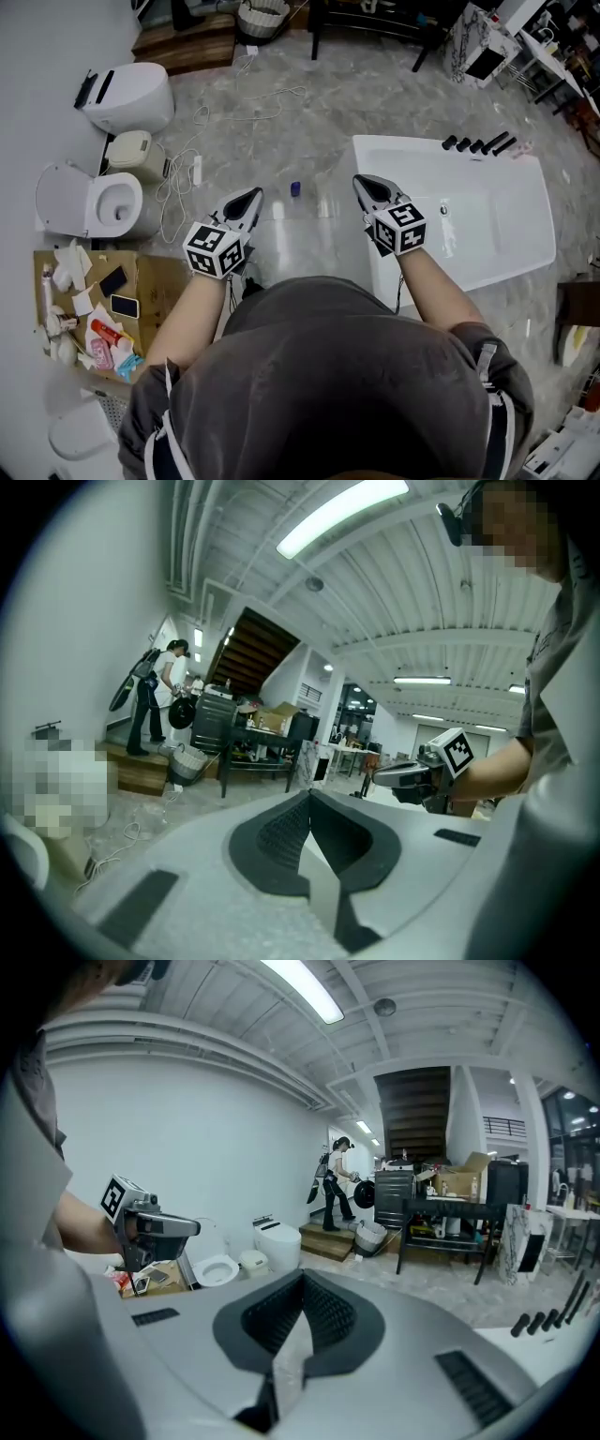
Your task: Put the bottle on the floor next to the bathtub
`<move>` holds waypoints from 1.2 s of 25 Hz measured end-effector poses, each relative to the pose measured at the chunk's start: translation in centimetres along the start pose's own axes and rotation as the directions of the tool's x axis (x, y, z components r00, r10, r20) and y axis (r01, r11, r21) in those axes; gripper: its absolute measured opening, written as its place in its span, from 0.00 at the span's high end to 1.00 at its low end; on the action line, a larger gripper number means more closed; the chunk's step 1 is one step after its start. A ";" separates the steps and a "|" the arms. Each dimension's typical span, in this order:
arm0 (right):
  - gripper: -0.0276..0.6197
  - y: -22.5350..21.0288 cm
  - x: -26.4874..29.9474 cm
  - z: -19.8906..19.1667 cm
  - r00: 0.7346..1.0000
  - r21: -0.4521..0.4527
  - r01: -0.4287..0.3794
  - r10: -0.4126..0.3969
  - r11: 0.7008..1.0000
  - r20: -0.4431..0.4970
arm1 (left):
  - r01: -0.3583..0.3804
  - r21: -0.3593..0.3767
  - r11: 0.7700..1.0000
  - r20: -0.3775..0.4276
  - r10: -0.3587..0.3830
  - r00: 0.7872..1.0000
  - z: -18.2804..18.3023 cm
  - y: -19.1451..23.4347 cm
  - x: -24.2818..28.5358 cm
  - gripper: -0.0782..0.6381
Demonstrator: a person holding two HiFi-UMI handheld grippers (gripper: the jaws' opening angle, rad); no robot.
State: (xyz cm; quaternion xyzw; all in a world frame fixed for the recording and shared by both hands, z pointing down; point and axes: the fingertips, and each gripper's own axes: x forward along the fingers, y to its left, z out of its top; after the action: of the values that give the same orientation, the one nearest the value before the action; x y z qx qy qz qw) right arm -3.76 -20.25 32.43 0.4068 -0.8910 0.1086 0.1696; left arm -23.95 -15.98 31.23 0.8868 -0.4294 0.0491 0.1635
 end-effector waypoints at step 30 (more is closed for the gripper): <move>0.97 0.3 2.1 -0.7 0.999 0.009 -0.049 0.049 0.999 -0.019 | -0.021 -0.001 1.000 0.000 0.021 1.000 -0.4 0.4 0.3 0.88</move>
State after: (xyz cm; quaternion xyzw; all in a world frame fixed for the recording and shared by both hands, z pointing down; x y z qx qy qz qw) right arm -5.14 -21.26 33.91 0.3843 -0.8987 0.1203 0.1738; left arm -24.03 -16.34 31.82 0.8823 -0.4386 0.0507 0.1633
